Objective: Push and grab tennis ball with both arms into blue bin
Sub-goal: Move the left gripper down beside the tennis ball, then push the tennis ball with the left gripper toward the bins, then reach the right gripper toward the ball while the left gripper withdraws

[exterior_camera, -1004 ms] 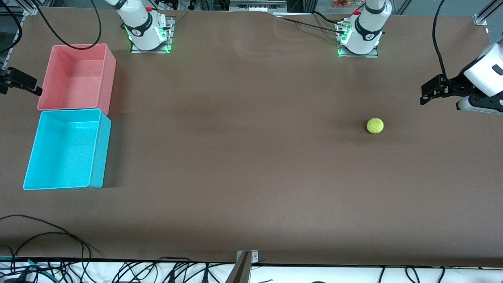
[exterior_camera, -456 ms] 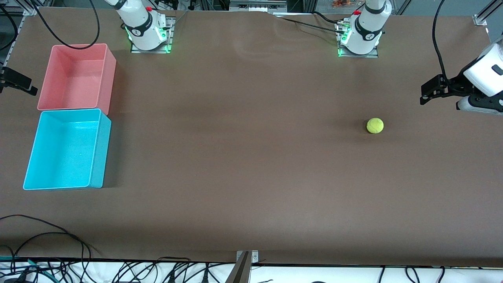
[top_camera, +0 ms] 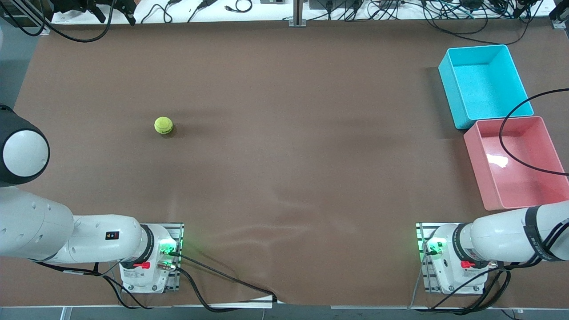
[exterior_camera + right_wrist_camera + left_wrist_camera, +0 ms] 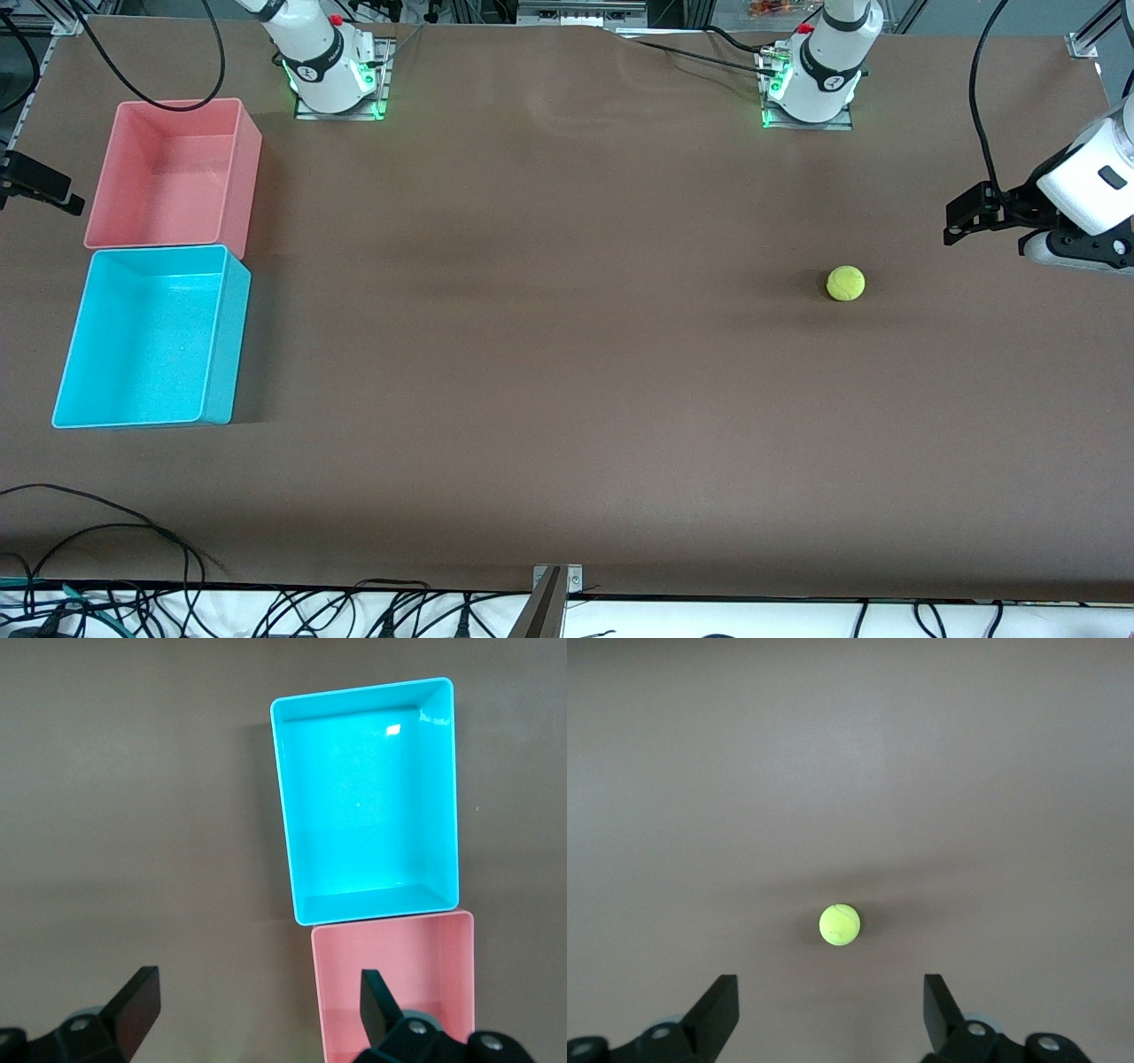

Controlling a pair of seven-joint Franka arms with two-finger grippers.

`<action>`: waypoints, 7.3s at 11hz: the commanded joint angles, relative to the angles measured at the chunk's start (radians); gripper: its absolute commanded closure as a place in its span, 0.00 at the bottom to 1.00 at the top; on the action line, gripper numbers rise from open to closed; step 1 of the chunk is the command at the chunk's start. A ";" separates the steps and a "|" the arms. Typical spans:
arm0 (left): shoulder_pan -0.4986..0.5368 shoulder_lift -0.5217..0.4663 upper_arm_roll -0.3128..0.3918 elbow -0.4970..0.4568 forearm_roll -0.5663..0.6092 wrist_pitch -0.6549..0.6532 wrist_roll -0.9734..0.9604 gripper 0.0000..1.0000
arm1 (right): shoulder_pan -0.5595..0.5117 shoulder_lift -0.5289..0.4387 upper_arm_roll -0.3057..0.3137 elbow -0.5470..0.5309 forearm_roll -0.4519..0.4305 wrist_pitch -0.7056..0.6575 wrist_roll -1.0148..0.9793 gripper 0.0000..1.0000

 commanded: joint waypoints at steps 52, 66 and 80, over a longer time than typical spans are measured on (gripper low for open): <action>0.299 0.187 -0.443 -0.935 -0.021 1.176 -2.023 1.00 | 0.001 -0.004 0.002 0.017 -0.005 -0.022 -0.002 0.00; 0.575 0.160 -0.523 -0.711 0.011 0.898 -1.106 0.01 | 0.012 -0.003 -0.043 0.014 0.060 -0.067 -0.019 0.00; 0.570 0.115 -0.491 -0.378 0.013 0.512 -0.147 0.00 | 0.206 -0.231 -0.044 -0.714 0.003 0.153 0.010 0.00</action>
